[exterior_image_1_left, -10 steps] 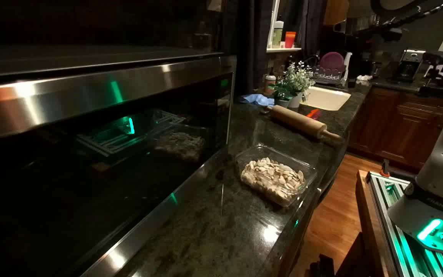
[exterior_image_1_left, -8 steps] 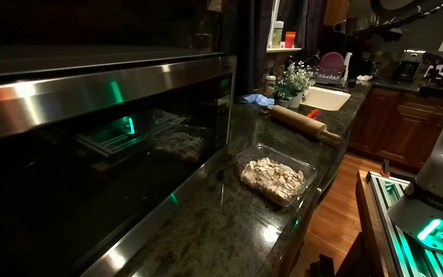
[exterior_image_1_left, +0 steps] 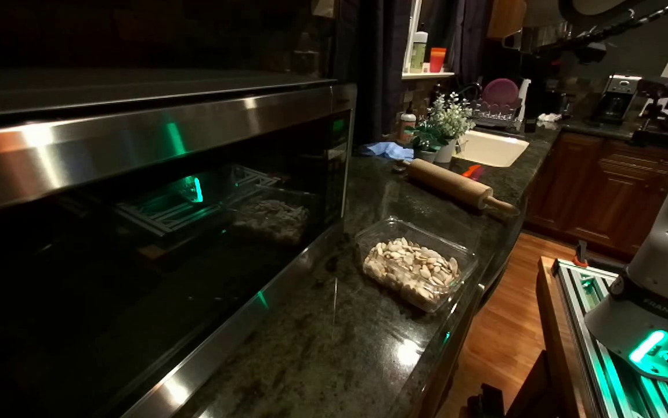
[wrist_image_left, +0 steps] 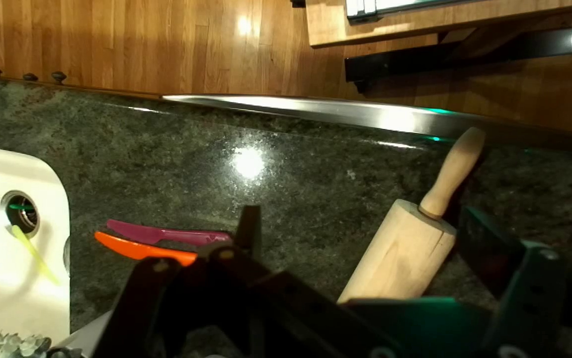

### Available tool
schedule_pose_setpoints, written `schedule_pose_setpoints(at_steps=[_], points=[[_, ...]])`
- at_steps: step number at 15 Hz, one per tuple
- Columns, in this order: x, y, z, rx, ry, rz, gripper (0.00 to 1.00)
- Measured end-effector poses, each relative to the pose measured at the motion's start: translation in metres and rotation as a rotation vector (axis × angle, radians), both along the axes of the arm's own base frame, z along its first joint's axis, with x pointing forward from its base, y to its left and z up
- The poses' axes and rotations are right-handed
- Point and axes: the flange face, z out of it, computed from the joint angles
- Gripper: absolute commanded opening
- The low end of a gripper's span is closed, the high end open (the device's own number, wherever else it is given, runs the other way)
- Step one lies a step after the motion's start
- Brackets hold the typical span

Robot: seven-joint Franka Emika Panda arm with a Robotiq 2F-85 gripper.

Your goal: Put some of the contents of the clear lunch box onto the counter and push them to the right with the rolling pin

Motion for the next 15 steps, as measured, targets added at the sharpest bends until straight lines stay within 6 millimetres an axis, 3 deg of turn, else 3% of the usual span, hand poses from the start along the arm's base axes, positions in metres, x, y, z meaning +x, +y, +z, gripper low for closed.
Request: schedule_pose_setpoints(at_steps=[5,8,15], points=[[0.003,0.004,-0.001,0.001,0.001,0.012,1.00],[0.010,0.017,-0.001,-0.004,0.004,0.054,1.00],[0.039,0.092,0.004,-0.038,0.017,0.299,1.00]])
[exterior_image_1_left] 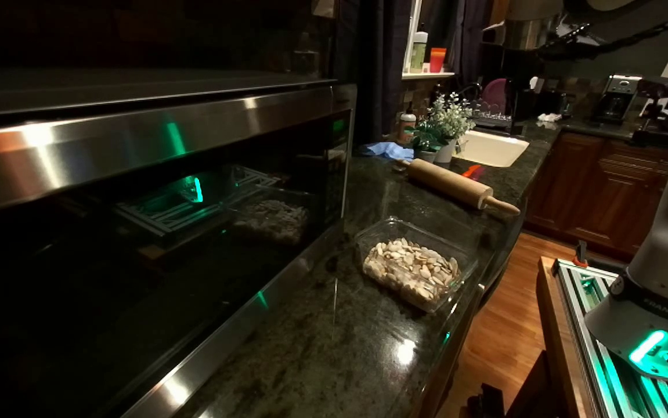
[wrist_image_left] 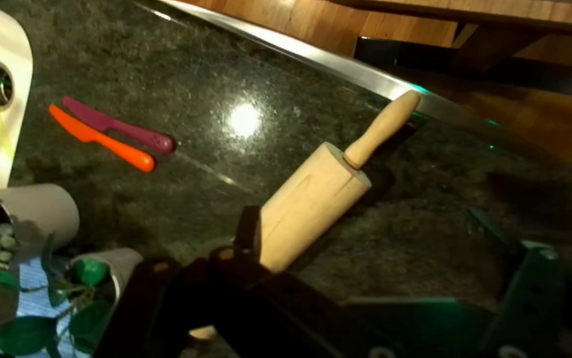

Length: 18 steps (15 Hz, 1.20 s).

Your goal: Put some of the contents of the clear lunch box onto the counter and push them to the right with the rolling pin

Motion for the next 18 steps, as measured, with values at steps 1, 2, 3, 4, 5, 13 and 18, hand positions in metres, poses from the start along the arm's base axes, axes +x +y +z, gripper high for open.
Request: schedule_pose_setpoints(at_steps=[1,2,3,4,5,13,18], points=[[0.003,0.012,0.001,0.000,0.000,0.045,1.00],[0.005,0.025,0.002,0.009,-0.005,0.093,1.00],[0.007,0.038,0.004,0.028,-0.014,0.139,1.00],[0.008,0.050,0.005,0.056,-0.021,0.180,1.00],[0.008,0.062,0.005,0.095,-0.024,0.213,1.00],[-0.003,0.124,-0.003,0.326,0.037,0.283,1.00],[-0.003,0.126,-0.003,0.325,0.038,0.287,1.00]])
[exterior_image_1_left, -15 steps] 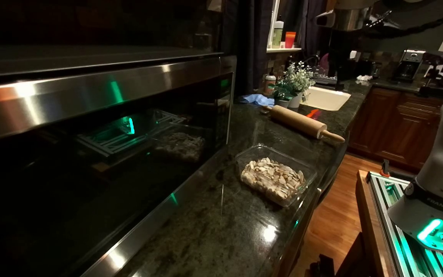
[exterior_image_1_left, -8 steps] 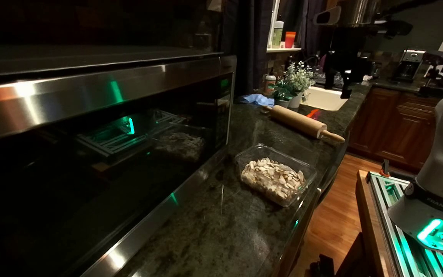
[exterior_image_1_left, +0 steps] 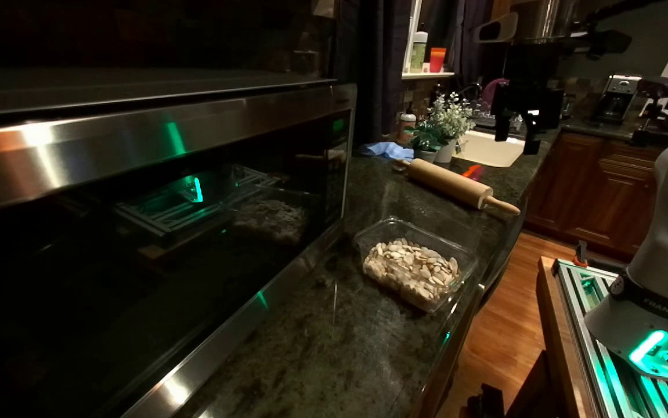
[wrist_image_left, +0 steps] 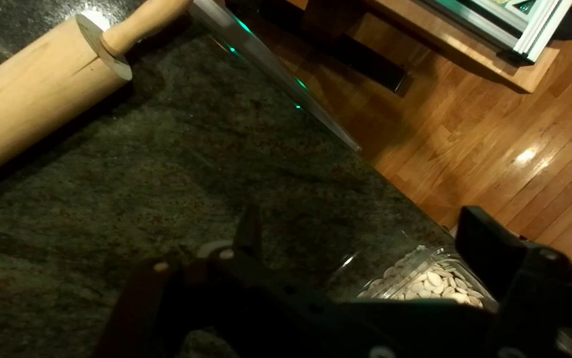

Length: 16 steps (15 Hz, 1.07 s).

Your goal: Put some of the contents of the clear lunch box onto the counter and push them to the right with the rolling pin

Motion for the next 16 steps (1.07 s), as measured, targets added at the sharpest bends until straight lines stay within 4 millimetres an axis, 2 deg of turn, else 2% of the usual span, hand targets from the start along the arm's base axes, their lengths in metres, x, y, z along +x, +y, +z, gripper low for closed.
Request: schedule_pose_setpoints(at_steps=[3,8,11,14,16], points=[[0.001,0.022,0.003,-0.025,-0.005,0.059,1.00],[0.000,0.103,0.009,-0.089,-0.018,0.245,1.00],[0.002,0.143,0.009,-0.109,-0.015,0.351,1.00],[0.014,0.164,-0.004,-0.100,-0.004,0.437,1.00],[0.018,0.166,-0.010,-0.101,0.008,0.439,1.00]])
